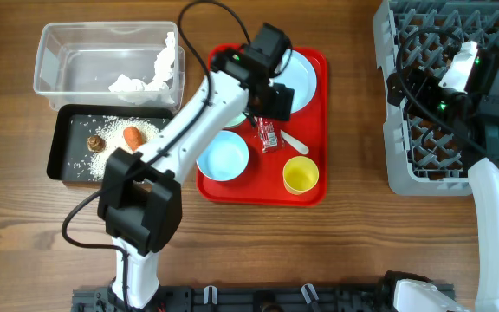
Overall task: Sort waste into correct bins and load items into the dishwasher rack
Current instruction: 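Reach the left gripper back and grasp the red wrapper on the tray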
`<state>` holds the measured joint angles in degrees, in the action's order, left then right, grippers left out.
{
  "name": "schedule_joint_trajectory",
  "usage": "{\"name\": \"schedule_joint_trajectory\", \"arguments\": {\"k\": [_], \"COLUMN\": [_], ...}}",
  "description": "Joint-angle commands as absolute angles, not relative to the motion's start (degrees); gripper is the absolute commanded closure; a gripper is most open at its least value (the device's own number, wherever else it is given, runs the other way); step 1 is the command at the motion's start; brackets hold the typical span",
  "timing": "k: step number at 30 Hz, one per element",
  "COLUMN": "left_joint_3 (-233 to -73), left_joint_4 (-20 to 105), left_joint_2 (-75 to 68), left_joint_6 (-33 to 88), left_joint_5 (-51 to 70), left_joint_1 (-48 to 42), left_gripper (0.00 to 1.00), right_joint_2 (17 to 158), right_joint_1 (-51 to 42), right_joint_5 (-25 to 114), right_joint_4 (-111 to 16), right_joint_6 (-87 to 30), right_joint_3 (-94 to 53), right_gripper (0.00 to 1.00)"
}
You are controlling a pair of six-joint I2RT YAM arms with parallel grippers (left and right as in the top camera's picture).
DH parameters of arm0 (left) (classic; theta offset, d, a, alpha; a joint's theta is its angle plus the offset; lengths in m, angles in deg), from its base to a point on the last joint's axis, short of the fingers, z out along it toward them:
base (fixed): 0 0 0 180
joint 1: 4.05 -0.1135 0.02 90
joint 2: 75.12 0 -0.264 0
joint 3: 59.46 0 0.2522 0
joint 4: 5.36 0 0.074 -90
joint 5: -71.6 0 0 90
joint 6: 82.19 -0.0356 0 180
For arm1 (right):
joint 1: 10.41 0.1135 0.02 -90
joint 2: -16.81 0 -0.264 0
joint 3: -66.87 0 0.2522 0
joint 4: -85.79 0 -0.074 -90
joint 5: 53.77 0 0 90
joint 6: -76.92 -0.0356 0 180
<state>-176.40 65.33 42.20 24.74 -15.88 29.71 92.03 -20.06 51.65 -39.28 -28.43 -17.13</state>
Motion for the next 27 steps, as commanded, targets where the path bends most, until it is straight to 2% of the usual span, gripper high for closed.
{"name": "schedule_joint_trajectory", "arguments": {"k": [1, 12, 20, 23, 27], "left_joint_3": [-173.95, -171.68, -171.68, -171.68, -171.68], "left_joint_4": [62.7, 58.42, 58.94, 58.92, 58.92], "left_joint_2": [42.4, 47.45, 51.45, 51.77, 51.88], "left_joint_6": [28.04, 27.56, 27.6, 27.6, 27.6], "left_joint_5": [-14.78, -21.34, -21.25, -21.28, -21.19], "left_joint_1": [32.18, 34.04, 33.97, 33.95, 33.93], "left_gripper": [0.11, 0.12, 0.13, 0.18, 0.35], "right_joint_2": [92.35, 92.35, 92.35, 92.35, 92.35], "right_joint_1": [-19.97, -19.97, -19.97, -19.97, -19.97], "right_joint_5": [52.79, 52.79, 52.79, 52.79, 52.79], "right_joint_4": [-39.21, -39.23, -39.23, -39.21, -39.23], "right_joint_6": [-28.19, -28.24, -28.24, -28.24, -28.26], "right_joint_3": [-17.68, -17.68, -17.68, -17.65, -17.68], "right_gripper": [0.02, 0.02, 0.02, 0.02, 0.02]}}
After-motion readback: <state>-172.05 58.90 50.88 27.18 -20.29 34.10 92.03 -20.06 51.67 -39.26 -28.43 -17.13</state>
